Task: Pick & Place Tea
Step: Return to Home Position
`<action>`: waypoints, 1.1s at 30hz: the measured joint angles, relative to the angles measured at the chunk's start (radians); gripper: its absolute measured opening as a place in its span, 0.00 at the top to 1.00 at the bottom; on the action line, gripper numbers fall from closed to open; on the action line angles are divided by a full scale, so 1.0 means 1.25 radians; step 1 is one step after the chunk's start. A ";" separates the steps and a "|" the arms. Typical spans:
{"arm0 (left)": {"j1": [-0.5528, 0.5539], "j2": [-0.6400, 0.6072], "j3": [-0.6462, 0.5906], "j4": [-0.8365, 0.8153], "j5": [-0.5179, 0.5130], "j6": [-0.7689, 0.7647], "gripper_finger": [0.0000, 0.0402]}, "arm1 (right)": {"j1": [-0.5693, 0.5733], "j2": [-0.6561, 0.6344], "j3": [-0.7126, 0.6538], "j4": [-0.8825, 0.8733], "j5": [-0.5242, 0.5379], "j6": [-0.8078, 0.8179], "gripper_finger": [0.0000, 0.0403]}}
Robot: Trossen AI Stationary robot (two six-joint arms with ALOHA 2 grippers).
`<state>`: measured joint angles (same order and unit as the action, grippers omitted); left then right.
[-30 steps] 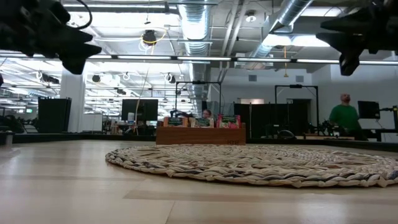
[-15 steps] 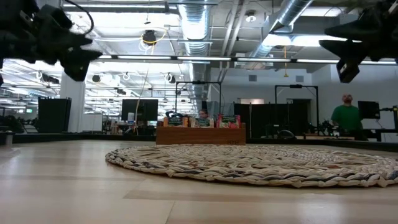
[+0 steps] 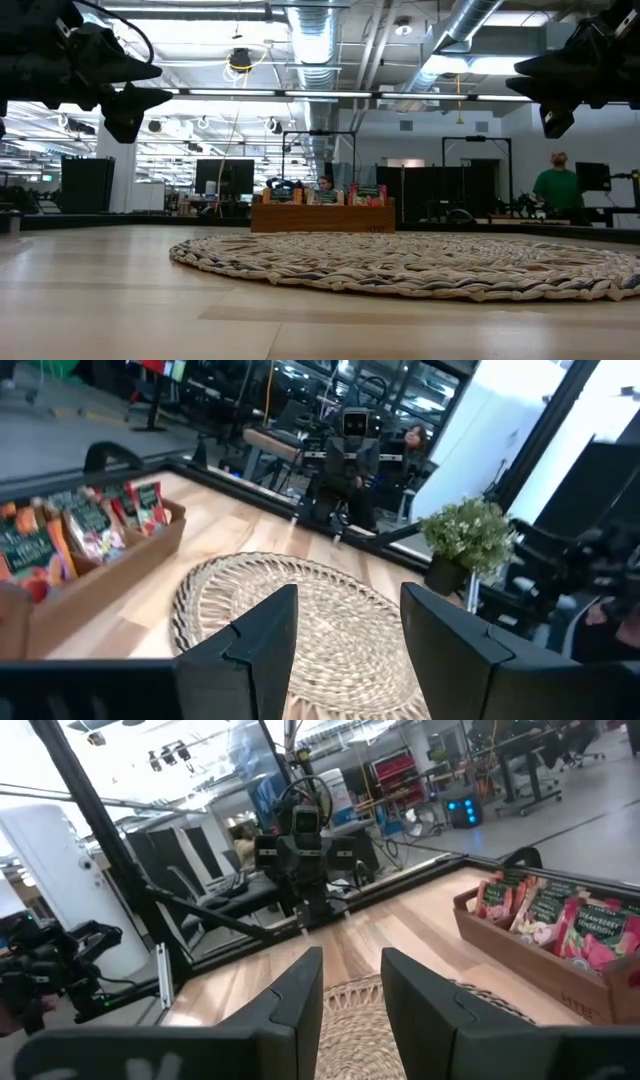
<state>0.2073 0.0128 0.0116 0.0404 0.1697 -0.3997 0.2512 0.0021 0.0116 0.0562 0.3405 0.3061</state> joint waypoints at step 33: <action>0.000 0.000 -0.001 -0.006 0.001 -0.031 0.58 | 0.000 0.000 0.000 -0.003 0.000 0.000 0.76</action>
